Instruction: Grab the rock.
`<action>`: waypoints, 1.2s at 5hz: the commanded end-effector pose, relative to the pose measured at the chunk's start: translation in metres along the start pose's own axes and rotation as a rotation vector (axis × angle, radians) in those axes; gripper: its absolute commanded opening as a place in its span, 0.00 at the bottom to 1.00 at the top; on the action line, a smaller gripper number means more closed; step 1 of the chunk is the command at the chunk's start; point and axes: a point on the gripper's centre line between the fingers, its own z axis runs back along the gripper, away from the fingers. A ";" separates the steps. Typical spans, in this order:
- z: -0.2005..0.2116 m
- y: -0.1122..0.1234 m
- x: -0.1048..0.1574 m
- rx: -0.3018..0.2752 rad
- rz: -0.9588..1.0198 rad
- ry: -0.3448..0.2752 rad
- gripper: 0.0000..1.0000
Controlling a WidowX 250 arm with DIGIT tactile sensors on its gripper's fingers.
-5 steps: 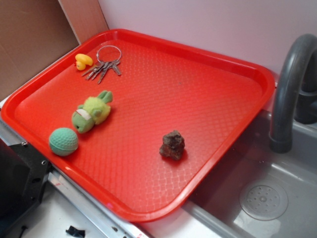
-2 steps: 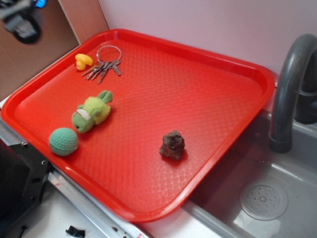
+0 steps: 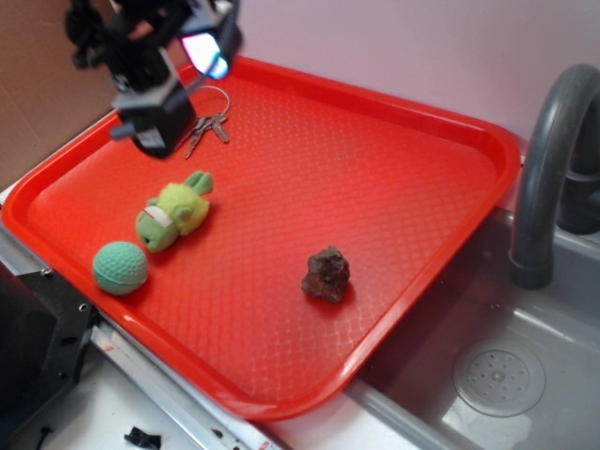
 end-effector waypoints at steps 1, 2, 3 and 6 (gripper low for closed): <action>-0.052 -0.019 0.027 -0.036 -0.222 0.068 1.00; -0.075 -0.025 0.034 -0.081 -0.244 0.083 1.00; -0.101 -0.027 0.036 -0.067 -0.213 0.179 1.00; -0.133 -0.034 0.040 -0.054 -0.191 0.285 0.34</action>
